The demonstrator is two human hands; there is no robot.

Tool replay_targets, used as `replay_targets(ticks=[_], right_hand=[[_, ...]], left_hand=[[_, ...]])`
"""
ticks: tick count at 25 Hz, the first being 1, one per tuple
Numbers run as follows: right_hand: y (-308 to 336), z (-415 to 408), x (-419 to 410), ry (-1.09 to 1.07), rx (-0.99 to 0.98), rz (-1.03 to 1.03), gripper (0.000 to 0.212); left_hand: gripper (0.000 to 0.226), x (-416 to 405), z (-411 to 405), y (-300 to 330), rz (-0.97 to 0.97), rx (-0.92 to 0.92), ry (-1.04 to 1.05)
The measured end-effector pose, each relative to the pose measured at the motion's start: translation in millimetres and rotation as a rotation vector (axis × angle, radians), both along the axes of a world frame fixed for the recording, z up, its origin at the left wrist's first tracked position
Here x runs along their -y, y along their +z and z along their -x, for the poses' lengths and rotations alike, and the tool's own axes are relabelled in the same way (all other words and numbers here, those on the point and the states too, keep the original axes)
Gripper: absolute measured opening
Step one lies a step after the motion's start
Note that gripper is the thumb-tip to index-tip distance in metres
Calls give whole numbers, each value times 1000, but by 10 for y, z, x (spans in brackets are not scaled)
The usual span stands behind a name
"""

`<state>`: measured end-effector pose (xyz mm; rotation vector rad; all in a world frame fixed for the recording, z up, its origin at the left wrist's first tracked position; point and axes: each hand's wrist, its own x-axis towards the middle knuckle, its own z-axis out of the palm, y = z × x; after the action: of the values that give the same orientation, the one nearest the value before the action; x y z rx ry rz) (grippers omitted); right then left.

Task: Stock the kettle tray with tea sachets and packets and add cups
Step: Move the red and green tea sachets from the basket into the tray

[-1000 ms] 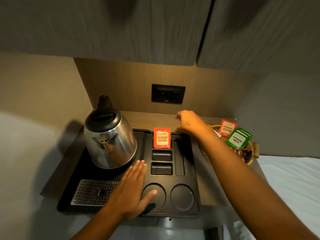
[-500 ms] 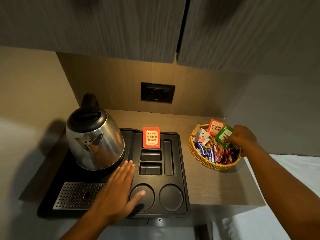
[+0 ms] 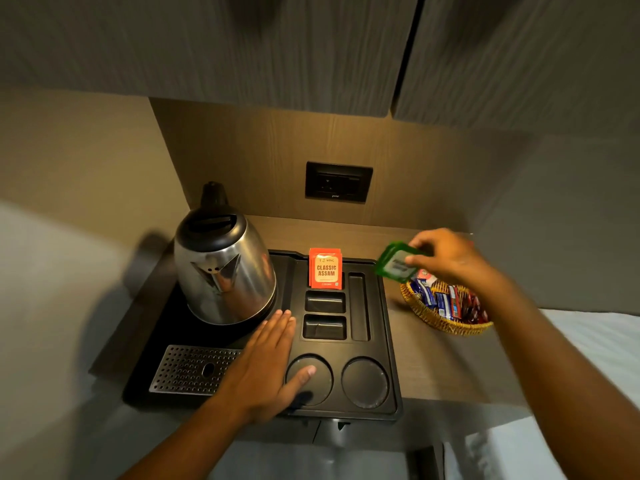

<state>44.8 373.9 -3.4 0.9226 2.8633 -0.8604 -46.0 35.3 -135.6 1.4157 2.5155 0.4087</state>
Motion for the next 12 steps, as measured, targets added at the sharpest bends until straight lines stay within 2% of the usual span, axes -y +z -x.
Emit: replay_targets(ticks=[2, 4, 6, 9, 12], right_hand=[[-167, 371, 481, 126, 49, 40, 9], [-324, 687, 763, 167, 97, 41, 22], [-465, 873, 855, 182, 175, 25, 31], [-575, 991, 896, 203, 302, -13, 34], [-593, 954, 837, 145, 264, 24, 29]], left_hand=[[87, 7, 10, -16, 2, -2, -4], [86, 10, 12, -31, -3, -10, -5], [88, 12, 11, -37, -11, -19, -4], [90, 3, 11, -42, -15, -37, -4], [90, 11, 22, -56, -19, -38, -5]])
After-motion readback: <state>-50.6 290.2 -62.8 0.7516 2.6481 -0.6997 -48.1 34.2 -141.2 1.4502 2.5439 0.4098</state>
